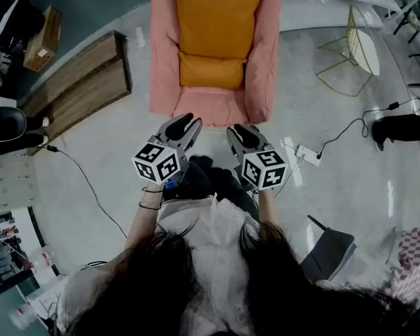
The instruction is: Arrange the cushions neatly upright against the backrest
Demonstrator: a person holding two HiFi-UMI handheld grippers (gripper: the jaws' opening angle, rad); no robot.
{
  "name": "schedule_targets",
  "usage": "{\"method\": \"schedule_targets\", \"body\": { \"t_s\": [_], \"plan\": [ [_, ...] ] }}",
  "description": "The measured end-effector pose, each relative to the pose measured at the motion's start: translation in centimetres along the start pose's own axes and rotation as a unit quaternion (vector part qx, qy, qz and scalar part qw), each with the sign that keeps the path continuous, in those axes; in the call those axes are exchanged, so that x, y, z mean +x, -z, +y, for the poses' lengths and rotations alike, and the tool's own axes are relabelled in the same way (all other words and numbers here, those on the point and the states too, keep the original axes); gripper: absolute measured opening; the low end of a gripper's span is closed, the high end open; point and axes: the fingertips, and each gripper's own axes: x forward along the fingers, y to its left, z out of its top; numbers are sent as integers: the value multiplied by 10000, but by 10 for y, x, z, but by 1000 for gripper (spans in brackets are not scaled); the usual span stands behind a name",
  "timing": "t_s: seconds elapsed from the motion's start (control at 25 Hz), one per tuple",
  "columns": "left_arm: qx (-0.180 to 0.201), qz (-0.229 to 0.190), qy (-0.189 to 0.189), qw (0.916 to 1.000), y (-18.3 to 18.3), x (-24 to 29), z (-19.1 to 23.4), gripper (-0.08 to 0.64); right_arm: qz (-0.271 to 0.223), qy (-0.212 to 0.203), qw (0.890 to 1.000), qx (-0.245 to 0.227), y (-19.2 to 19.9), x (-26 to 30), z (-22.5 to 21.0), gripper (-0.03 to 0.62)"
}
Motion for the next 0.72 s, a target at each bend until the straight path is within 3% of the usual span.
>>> {"method": "schedule_targets", "body": {
  "t_s": [0.36, 0.72],
  "plan": [
    [12, 145, -51, 9999, 15, -39, 2, 127, -108, 100, 9999, 37, 12, -4, 21, 103],
    [-69, 110, 167, 9998, 42, -102, 2, 127, -75, 211, 9997, -15, 50, -14, 78, 103]
  ]
}}
